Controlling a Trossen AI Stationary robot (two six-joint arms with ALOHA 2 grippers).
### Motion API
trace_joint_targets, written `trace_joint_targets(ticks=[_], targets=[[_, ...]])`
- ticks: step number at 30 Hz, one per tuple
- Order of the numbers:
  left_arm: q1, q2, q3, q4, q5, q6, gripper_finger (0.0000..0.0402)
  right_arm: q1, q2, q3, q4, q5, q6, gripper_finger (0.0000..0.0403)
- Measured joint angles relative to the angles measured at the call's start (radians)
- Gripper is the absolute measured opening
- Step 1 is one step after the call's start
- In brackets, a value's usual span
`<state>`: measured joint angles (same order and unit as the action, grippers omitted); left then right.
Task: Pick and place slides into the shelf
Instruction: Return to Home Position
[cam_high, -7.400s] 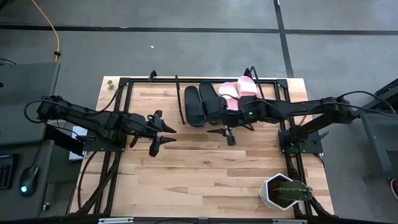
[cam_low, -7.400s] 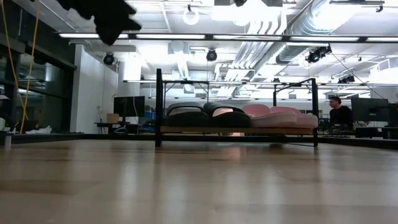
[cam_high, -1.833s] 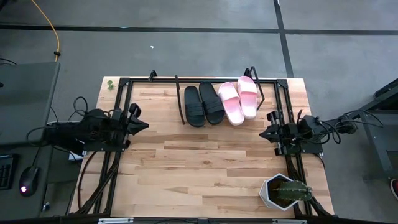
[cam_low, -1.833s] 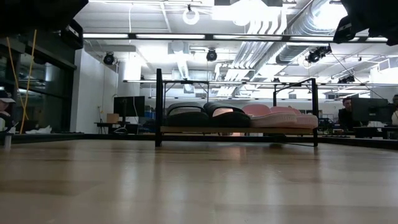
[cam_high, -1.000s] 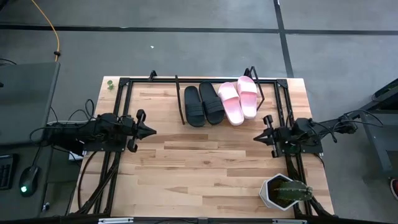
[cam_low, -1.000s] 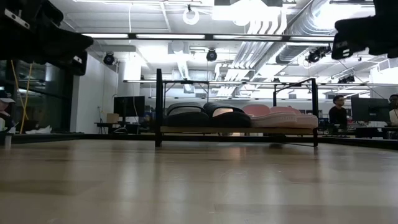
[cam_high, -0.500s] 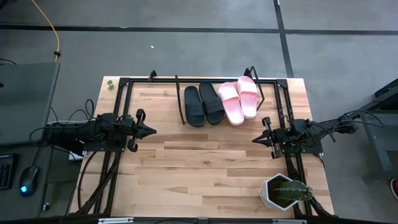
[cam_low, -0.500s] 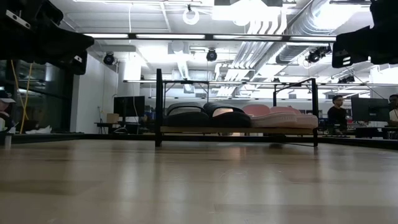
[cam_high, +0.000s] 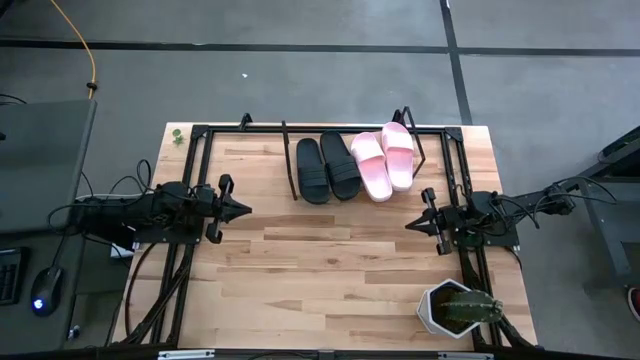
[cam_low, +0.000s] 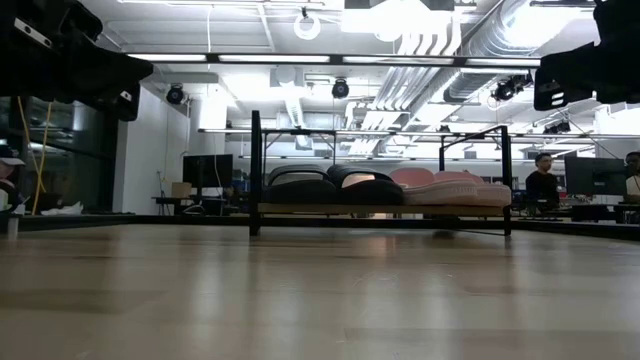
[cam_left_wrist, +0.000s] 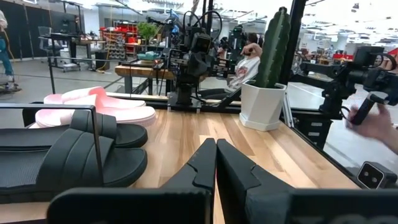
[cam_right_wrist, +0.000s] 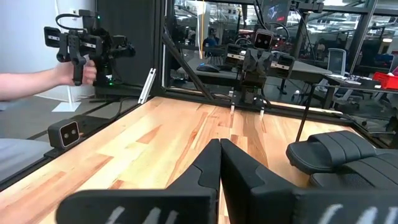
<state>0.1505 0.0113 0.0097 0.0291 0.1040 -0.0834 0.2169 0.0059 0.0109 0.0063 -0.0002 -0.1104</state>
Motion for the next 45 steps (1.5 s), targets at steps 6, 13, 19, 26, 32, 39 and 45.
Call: trace_joint_targets(ticks=[6, 13, 19, 26, 32, 39, 45], targets=[[0.0, 0.0, 0.0, 0.0, 0.0, 0.0, 0.0001, 0.0, 0.0, 0.0, 0.0, 0.0, 0.025, 0.0], [0.0, 0.0, 0.0, 0.0, 0.0, 0.0, 0.0001, 0.0, 0.0, 0.0, 0.0, 0.0, 0.019, 0.0], [0.0, 0.0, 0.0, 0.0, 0.0, 0.0, 0.0001, 0.0, 0.0, 0.0, 0.0, 0.0, 0.016, 0.0], [0.0, 0.0, 0.0, -0.001, 0.0, 0.0, 0.0001, 0.0, 0.0, 0.0, 0.0, 0.0, 0.016, 0.0], [0.0, 0.0, 0.0, 0.0, 0.0, 0.0, 0.0001, 0.0, 0.0, 0.0, 0.0, 0.0, 0.017, 0.0], [0.0, 0.0, 0.0, -0.001, 0.0, 0.0, 0.0001, 0.0, 0.0, 0.0, 0.0, 0.0, 0.017, 0.0], [0.0, 0.0, 0.0, 0.0, 0.0, 0.0, 0.0001, 0.0, 0.0, 0.001, 0.0, 0.0, 0.017, 0.0]])
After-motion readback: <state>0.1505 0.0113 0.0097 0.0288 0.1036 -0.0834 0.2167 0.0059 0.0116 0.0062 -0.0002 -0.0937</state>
